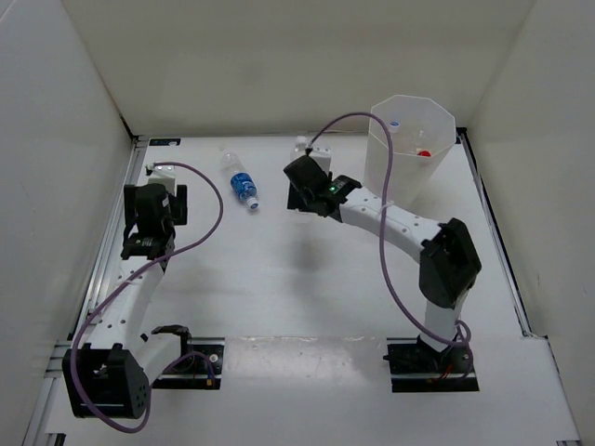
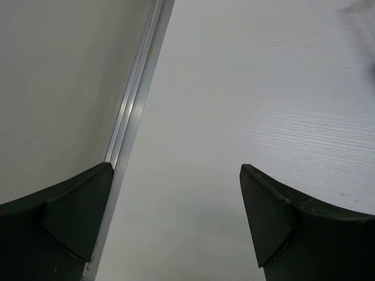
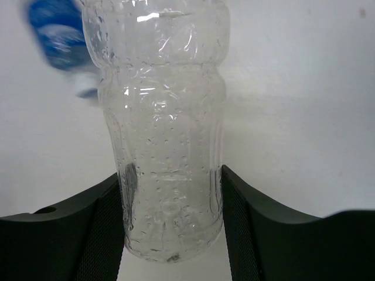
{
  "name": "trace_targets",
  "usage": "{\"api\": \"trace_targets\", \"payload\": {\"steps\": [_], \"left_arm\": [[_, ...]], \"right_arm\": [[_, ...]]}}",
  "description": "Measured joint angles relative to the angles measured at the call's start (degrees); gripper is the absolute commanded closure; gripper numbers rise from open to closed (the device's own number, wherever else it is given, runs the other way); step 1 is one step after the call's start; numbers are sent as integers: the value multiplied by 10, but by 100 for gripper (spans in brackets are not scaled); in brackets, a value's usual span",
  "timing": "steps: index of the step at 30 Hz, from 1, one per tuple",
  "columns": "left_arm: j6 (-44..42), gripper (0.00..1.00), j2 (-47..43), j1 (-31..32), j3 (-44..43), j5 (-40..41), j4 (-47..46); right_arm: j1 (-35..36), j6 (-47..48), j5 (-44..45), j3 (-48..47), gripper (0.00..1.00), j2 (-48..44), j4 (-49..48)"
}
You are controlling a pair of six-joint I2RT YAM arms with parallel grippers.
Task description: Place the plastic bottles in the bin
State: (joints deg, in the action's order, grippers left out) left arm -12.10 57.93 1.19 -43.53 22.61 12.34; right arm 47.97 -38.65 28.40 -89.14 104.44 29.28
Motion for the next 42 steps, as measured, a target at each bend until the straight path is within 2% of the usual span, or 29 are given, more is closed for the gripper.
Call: {"api": "trace_targets", "payload": {"steps": [7, 11, 14, 20, 29, 32, 33, 34, 37, 42], "left_arm": [[13, 0, 0, -7, 0, -9, 6], [21, 0, -1, -7, 0, -15, 9], [25, 0, -3, -7, 1, -22, 11], [33, 0, -3, -9, 1, -32, 12], [36, 0, -3, -17, 1, -40, 14], [36, 0, -3, -18, 1, -45, 17], [36, 0, -3, -18, 1, -46, 18], [36, 0, -3, -18, 1, -47, 20], [36, 0, -3, -20, 1, -50, 23], [36, 0, -3, -22, 1, -60, 23]], "right_arm": [[-20, 154, 22, -90, 86, -100, -125], [-99, 212, 56, -90, 86, -154, -184], [-178, 243, 67, -90, 85, -158, -205], [-276, 258, 71, -75, 85, -115, -195], [-289, 243, 73, 31, 80, -111, -186], [-297, 237, 74, 37, 58, -111, -186], [-301, 235, 71, 38, 36, -110, -183], [-304, 232, 68, 36, 24, -110, -178], [-311, 223, 55, 20, 1, -103, -150], [-310, 215, 45, 15, 1, -102, -125]]}}
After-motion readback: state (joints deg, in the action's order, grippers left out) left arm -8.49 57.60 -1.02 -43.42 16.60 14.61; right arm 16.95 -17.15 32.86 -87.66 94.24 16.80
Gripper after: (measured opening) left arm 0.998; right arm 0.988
